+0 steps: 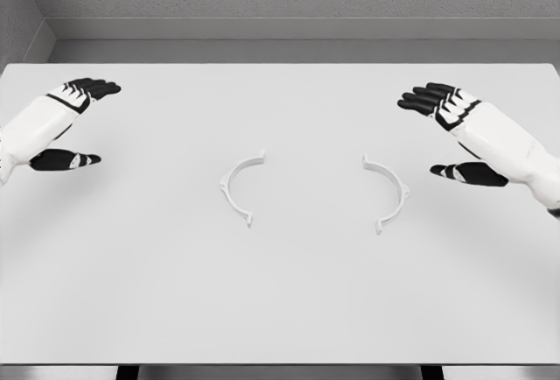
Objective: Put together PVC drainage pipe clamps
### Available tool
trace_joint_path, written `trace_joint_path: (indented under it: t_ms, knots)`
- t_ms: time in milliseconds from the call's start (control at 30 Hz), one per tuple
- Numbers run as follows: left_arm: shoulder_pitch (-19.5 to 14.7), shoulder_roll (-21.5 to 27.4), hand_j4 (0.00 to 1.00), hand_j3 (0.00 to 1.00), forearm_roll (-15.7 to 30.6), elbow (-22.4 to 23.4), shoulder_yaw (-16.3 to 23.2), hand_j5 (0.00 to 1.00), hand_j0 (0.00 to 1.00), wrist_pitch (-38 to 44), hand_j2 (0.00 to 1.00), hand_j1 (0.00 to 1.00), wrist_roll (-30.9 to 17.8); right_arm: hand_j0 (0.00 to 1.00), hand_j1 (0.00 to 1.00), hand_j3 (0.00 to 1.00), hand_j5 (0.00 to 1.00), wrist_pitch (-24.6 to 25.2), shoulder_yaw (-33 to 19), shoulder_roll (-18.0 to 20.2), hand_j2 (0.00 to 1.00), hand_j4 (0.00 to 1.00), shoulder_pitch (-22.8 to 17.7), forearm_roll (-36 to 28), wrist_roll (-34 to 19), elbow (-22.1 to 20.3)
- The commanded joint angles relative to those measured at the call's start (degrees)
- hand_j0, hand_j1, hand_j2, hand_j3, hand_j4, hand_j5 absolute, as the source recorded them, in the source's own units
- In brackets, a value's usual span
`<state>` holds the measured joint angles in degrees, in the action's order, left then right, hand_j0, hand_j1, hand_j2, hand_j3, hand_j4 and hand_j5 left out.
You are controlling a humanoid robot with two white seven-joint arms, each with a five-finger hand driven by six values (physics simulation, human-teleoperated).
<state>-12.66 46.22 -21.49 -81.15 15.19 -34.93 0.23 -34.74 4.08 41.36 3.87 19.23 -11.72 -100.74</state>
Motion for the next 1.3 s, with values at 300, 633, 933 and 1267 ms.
trace_joint_path:
  t_ms: [300,633,933,1267]
  knots:
    - [-1.8,-3.5,1.00,1.00,-1.0,-0.6,5.5,1.00,1.00,-0.1,1.00,1.00,0.0,1.00,1.00,1.00,1.00,5.6,5.2,-11.1,1.00,1.00,12.3,13.1,-10.0,12.9]
    - [-8.7,-6.1,1.00,1.00,-1.8,4.0,13.0,1.00,1.00,-0.1,1.00,1.00,0.0,1.00,1.00,1.00,1.00,5.7,9.5,-11.1,1.00,1.00,14.7,15.8,-9.8,19.6]
    - [-9.4,-6.9,1.00,1.00,-1.6,4.5,16.3,1.00,1.00,-0.1,1.00,1.00,0.0,1.00,1.00,1.00,1.00,5.2,8.8,-10.2,1.00,1.00,13.8,15.8,-9.7,19.5]
    - [-9.1,-7.0,1.00,1.00,-1.7,3.4,16.7,1.00,1.00,-0.1,1.00,1.00,0.0,1.00,1.00,1.00,1.00,2.0,3.7,-9.1,1.00,1.00,10.9,15.4,-9.8,19.0]
